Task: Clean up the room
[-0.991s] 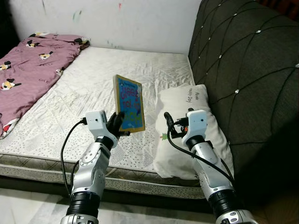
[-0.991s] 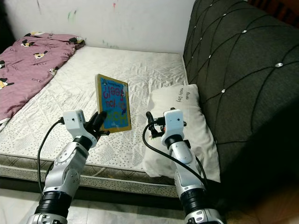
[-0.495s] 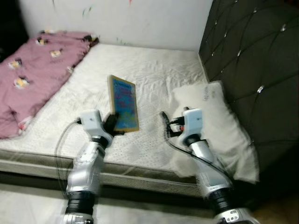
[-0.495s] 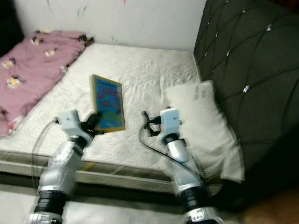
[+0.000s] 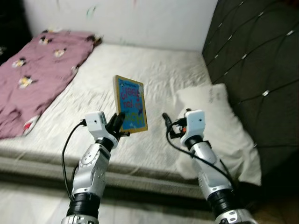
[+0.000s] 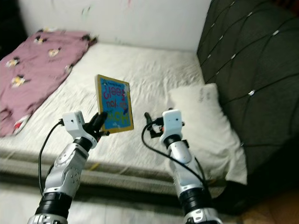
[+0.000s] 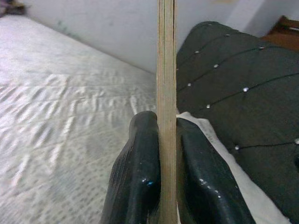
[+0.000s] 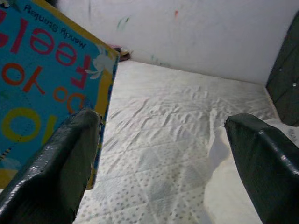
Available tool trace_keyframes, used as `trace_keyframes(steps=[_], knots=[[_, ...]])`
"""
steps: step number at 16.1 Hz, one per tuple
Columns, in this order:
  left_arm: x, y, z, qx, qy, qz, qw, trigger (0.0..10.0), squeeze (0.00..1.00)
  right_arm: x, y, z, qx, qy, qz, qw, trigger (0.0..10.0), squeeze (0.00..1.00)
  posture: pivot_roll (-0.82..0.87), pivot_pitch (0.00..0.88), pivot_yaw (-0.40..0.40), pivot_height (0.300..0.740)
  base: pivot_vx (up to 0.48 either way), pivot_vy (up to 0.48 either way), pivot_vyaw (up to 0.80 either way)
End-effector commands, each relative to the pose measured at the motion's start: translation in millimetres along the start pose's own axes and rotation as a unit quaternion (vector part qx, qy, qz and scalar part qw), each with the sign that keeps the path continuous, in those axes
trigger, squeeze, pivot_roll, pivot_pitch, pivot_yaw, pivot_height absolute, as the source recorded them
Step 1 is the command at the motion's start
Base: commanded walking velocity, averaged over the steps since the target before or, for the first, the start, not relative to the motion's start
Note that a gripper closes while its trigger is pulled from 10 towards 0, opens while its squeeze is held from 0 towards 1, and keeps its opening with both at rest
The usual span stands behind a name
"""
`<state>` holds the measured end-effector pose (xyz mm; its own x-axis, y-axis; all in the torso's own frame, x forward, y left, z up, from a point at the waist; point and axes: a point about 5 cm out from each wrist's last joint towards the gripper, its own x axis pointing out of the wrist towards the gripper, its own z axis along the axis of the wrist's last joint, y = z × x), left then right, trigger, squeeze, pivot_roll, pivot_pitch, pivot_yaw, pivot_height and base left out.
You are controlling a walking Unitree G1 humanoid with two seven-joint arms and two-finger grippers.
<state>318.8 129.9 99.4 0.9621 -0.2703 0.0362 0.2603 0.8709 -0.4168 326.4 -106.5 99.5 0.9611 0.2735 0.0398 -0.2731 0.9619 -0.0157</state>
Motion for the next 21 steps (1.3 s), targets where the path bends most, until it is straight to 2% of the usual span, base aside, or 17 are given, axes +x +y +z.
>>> trace_keyframes(steps=[1, 10, 13, 15, 17, 19, 21], knots=[[4.5, -8.2, 11.5, 0.007, -0.024, -0.026, 0.999, 10.0, 0.0, 0.4, -4.2, 1.4, 0.002, 0.001, -0.006, 1.0, 10.0, 0.0, -0.01, 0.0, -0.018, 0.74, 0.48, 0.0, 0.0], [6.6, -6.2, 11.6, 0.01, -0.019, -0.021, 1.0, 10.0, 0.0, 2.4, -4.6, 3.0, 0.004, -0.002, -0.009, 1.0, 10.0, 0.0, -0.02, 0.0, -0.016, 0.74, 0.409, 0.0, 0.0], [9.1, -2.4, 14.5, -0.003, -0.011, 0.0, 1.0, 10.0, 0.0, 3.6, -6.9, 5.1, 0.0, -0.004, -0.009, 1.0, 10.0, 0.0, -0.01, 0.0, -0.014, 0.74, 0.0, 0.0, 0.0], [9.3, -6.6, 23.6, -0.019, -0.026, -0.003, 0.999, 10.0, 0.0, 3.0, -16.2, 8.8, -0.002, -0.007, -0.029, 1.0, 10.0, 0.0, 0.0, 0.0, -0.011, 0.74, 0.0, 0.0, 0.0], [6.7, -8.1, 20.7, 0.016, -0.028, -0.014, 0.999, 10.0, 0.0, 1.8, -17.9, 13.1, -0.01, -0.016, -0.032, 0.999, 10.0, 0.0, -0.01, 0.0, -0.012, 0.74, 0.0, 0.137, 0.0], [5.6, -3.8, 12.8, -0.001, -0.019, 0.001, 1.0, 10.0, 0.0, -1.0, -21.1, 16.2, -0.009, -0.022, -0.034, 0.999, 10.0, 0.0, -0.01, 0.0, 0.002, 0.74, 0.0, 0.48, 0.0], [4.9, -5.2, 9.2, 0.0, -0.01, -0.003, 1.0, 10.0, 0.0, -3.0, -22.5, 19.5, -0.005, -0.028, -0.04, 0.999, 10.0, 0.0, -0.02, 0.0, 0.012, 0.74, 0.0, 0.48, 0.0]])
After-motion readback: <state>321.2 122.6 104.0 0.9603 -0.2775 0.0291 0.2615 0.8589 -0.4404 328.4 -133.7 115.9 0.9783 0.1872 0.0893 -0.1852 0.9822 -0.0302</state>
